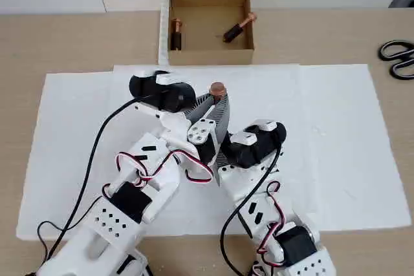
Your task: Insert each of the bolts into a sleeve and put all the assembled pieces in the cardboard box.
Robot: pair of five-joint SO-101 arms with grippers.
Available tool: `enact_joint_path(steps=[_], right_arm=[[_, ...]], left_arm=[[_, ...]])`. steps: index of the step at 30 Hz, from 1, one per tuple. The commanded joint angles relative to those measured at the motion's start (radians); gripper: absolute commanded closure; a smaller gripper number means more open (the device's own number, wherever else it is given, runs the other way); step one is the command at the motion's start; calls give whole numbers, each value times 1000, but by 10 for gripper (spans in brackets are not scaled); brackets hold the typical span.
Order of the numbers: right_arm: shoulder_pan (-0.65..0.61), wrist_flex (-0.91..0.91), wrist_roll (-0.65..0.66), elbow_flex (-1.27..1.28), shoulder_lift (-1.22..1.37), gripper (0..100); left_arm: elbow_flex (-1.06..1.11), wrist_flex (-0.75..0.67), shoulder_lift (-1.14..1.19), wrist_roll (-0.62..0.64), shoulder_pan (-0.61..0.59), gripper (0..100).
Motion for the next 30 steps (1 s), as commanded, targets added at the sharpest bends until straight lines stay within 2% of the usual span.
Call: enact_joint_path(steps=[1,30], right_arm=[[-4,-25,-9,-9,-19,994],[-25,-21,-6,-12,-21,994]], left_arm=[[-8,-29,-26,8,2,994],[-2,-31,-25,8,-3,994]])
